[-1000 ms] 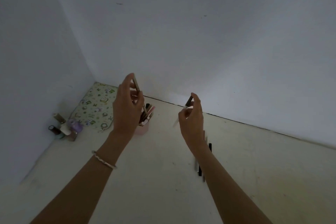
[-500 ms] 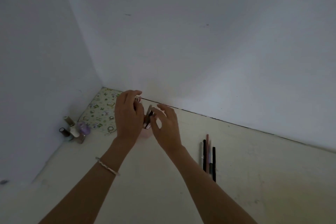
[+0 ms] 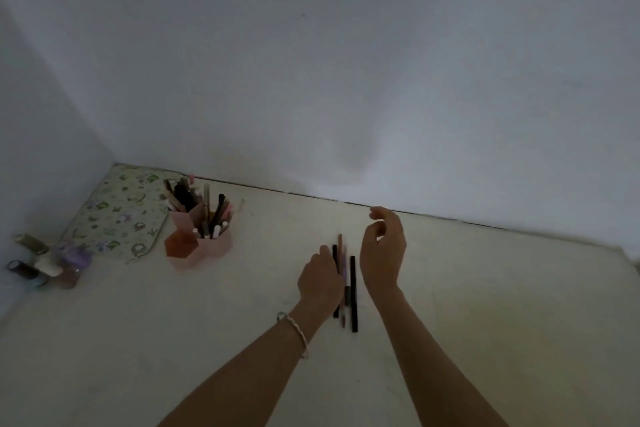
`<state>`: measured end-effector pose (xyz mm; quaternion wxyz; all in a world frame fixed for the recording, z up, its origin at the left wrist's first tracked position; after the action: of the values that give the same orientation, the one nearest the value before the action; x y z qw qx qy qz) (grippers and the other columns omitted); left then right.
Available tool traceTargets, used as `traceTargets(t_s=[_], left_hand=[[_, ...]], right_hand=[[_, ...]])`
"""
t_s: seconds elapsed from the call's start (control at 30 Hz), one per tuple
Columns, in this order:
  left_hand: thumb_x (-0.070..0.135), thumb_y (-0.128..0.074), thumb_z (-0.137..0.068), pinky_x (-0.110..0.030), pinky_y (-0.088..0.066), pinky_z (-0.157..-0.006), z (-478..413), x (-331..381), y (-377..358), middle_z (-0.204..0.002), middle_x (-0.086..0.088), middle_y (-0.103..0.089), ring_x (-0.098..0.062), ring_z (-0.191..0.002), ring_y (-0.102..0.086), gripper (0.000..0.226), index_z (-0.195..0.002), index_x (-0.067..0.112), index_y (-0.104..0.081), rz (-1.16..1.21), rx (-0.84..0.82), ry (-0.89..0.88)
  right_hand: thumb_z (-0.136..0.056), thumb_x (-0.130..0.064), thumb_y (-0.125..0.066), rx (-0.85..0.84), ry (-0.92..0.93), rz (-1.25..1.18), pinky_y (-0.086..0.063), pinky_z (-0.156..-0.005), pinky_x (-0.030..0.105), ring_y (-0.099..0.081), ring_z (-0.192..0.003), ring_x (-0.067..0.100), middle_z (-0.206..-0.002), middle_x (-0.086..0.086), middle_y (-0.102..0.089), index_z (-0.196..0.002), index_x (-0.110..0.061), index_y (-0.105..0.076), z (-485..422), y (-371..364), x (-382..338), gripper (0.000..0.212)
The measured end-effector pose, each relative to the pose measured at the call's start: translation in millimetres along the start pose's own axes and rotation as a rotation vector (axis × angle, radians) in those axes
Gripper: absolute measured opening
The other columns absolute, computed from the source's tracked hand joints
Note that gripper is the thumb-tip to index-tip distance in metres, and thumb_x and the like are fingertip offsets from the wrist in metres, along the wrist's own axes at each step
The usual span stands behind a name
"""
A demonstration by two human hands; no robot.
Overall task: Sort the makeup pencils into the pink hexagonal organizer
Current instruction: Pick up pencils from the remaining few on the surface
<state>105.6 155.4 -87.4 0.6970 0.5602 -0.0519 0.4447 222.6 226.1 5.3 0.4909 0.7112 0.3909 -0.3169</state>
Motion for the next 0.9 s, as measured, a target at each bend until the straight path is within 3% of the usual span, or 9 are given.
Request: traceTargets(t_s=[0.1,0.23,0.33,0.4,0.47,0.6,0.7,0.77,0.9], left_hand=[[0.012,-0.048,-0.097,-0.033,-0.052,-0.087,-1,3,-12,-0.12,-0.008,-0.055,-0.024,-0.105,-0.059,0.028,-0.124,0.013,-0.042,-0.109,0.026,0.015],[0.012,-0.049,-0.096,-0.033,-0.05,-0.088,-3,-6,-14,-0.13,-0.012,-0.046,-0.026,-0.11,-0.056,0.048,-0.14,0.014,-0.031,-0.203,0.052,0.054],[0.016,-0.054,-0.094,-0.034,-0.05,-0.086,-8,-10,1,-0.129,-0.012,-0.046,-0.026,-0.109,-0.057,0.072,-0.153,0.02,-0.013,-0.118,0.076,0.042],[0.015,-0.057,-0.091,-0.033,-0.053,-0.079,-9,-9,28,-0.122,-0.01,-0.047,-0.024,-0.1,-0.058,0.083,-0.156,0.026,-0.006,-0.019,0.158,0.005],[0.013,-0.059,-0.089,-0.036,-0.056,-0.076,-8,-5,55,-0.116,-0.011,-0.049,-0.024,-0.092,-0.059,0.082,-0.155,0.027,-0.012,0.072,0.235,-0.059],[0.01,-0.056,-0.086,-0.038,-0.057,-0.072,1,3,96,-0.109,-0.008,-0.051,-0.023,-0.086,-0.059,0.068,-0.147,0.027,-0.03,0.202,0.328,-0.15],[0.011,-0.053,-0.09,-0.033,-0.057,-0.072,11,5,124,-0.1,-0.002,-0.052,-0.015,-0.08,-0.057,0.061,-0.146,0.028,-0.035,0.297,0.404,-0.223],[0.013,-0.05,-0.095,-0.021,-0.051,-0.069,24,7,160,-0.095,0.0,-0.053,-0.007,-0.075,-0.053,0.055,-0.148,0.023,-0.037,0.314,0.568,-0.343],[0.015,-0.052,-0.099,0.002,-0.042,-0.067,44,-19,246,-0.103,0.0,-0.056,0.004,-0.075,-0.055,0.052,-0.148,0.021,-0.035,0.373,0.923,-0.442]], right_hand=[[-0.091,0.004,-0.043,-0.013,-0.048,0.029,-0.046,-0.07,0.018,-0.06,-0.087,0.003,-0.099,-0.004,-0.065,-0.108,-0.017,-0.063,1,12,20,0.034],[-0.09,0.002,-0.043,-0.066,-0.128,0.058,-0.051,-0.068,0.027,-0.062,-0.081,0.013,-0.098,-0.005,-0.065,-0.11,-0.02,-0.062,10,15,43,0.035],[-0.089,0.001,-0.046,-0.135,-0.175,0.099,-0.051,-0.069,0.031,-0.061,-0.078,0.017,-0.099,-0.001,-0.066,-0.112,-0.016,-0.061,16,11,56,0.033],[-0.092,-0.003,-0.048,-0.23,-0.222,0.227,-0.046,-0.068,0.026,-0.059,-0.078,0.016,-0.099,0.003,-0.067,-0.116,-0.012,-0.06,19,3,70,0.029],[-0.092,-0.003,-0.049,-0.38,-0.316,0.378,-0.041,-0.067,0.021,-0.06,-0.084,0.018,-0.105,0.008,-0.066,-0.125,-0.01,-0.054,30,-10,88,0.034],[-0.092,0.0,-0.049,-0.553,-0.379,0.525,-0.05,-0.077,0.031,-0.061,-0.099,0.028,-0.117,0.014,-0.057,-0.128,-0.008,-0.047,55,-29,102,0.038],[-0.093,-0.003,-0.05,-0.504,-0.36,0.478,-0.051,-0.082,0.034,-0.06,-0.101,0.029,-0.121,0.016,-0.055,-0.136,-0.01,-0.042,56,-32,94,0.044],[-0.092,-0.006,-0.053,-0.412,-0.324,0.354,-0.052,-0.08,0.034,-0.059,-0.098,0.027,-0.12,0.014,-0.054,-0.145,-0.015,-0.034,42,-30,75,0.057],[-0.089,-0.008,-0.052,-0.236,-0.142,0.069,-0.045,-0.067,0.011,-0.052,-0.079,0.001,-0.104,-0.001,-0.049,-0.146,-0.028,-0.034,13,-34,2,0.063]])
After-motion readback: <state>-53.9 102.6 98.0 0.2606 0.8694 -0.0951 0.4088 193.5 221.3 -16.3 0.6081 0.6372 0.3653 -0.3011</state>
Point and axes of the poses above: each hand's wrist, its own z-axis away from the middle knuckle, its own y-axis out of the back of the hand, x = y × z, the point moved 9 cm from there along -z, towards the middle knuckle
